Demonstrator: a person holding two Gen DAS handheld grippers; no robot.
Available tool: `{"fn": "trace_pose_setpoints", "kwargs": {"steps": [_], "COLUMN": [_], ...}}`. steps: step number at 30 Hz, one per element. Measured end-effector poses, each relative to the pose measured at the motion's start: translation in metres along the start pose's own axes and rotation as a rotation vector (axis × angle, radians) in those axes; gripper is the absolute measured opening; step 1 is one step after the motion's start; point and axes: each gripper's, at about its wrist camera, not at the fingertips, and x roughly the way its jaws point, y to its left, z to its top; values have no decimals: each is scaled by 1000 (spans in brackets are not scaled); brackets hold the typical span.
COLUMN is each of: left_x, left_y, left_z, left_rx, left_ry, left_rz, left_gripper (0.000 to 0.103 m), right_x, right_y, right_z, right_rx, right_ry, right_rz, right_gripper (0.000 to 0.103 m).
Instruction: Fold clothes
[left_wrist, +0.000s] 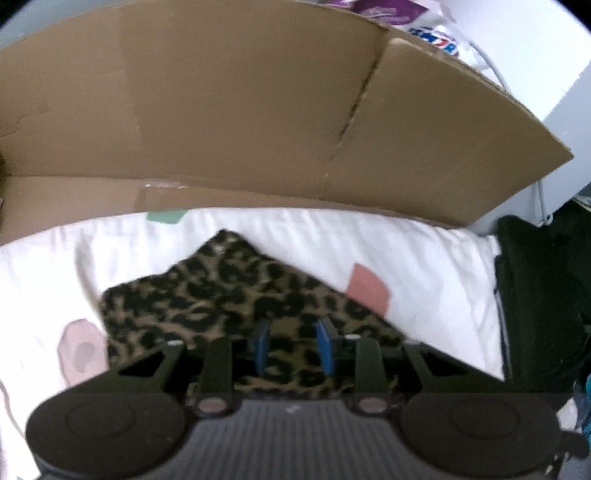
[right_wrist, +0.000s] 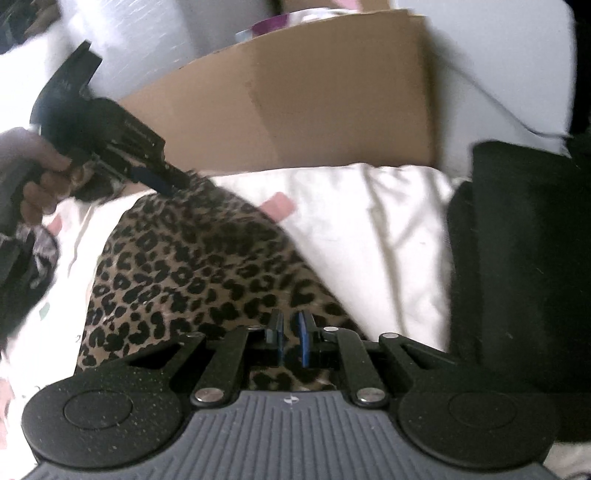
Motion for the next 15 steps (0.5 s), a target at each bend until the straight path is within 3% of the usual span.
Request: {"fn": "trace_pose_setpoints", "kwargs": {"steps": [5, 8, 15], "left_x": [14, 32, 62], "left_y": [9, 9, 15], "left_z": [-8, -15, -17], "left_rx": [31, 62, 60], "left_ry": [26, 45, 9], "left_rz": [-23, 16, 11], "left_gripper": [29, 29, 26], "right_x": [21, 35, 68], "right_y": [11, 16, 4], "right_z": [7, 12, 12], "right_rx": [-32, -54, -78], "right_ry": [30, 40, 115], "right_rz": [3, 9, -47], "right_gripper": [9, 10, 15]}}
